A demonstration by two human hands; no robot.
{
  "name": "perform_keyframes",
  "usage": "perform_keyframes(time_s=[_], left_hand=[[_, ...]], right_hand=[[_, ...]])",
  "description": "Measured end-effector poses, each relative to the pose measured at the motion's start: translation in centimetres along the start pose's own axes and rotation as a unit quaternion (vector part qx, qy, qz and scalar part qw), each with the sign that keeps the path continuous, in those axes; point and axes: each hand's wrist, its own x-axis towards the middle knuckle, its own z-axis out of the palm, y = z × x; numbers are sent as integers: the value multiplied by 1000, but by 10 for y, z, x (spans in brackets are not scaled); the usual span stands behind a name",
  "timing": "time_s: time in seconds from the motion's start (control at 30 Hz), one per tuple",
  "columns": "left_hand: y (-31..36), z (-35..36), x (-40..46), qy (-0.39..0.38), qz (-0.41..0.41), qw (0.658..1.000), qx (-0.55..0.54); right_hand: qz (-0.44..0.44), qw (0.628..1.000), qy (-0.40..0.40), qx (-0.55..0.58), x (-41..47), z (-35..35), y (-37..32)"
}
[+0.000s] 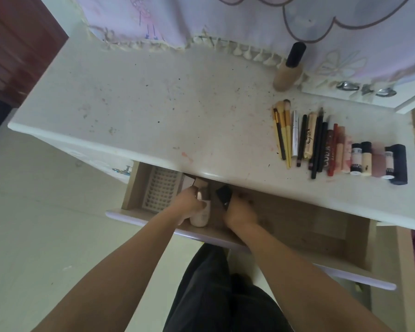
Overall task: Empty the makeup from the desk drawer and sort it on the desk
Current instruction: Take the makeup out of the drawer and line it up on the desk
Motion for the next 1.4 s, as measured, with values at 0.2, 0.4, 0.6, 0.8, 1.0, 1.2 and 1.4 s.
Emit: perform_keyframes(time_s=[0.2, 0.4, 0.6, 0.8, 1.0, 1.2, 1.4], left_hand=[[-10, -41, -26, -74, -94, 967, -224], [21, -95, -60, -129, 4, 955, -268], [129, -135, -25, -73, 182, 922, -334], [216, -129, 73, 101, 300, 925, -209], [256, -126, 131, 125, 365, 914, -127], [250, -118, 149, 93, 381, 912, -122], [204, -133, 97, 129, 347, 921, -119]], right_hand=[[-116, 990, -45, -68, -28, -38, 35], [-200, 966, -38, 160, -92, -114, 31], [-186, 913, 175, 318, -55, -208, -6], [-108, 868, 303, 379, 42, -243, -54], [-55, 854, 339, 391, 102, -247, -85], [-25, 851, 343, 398, 103, -244, -91], [-84, 880, 357, 302, 26, -213, -85]])
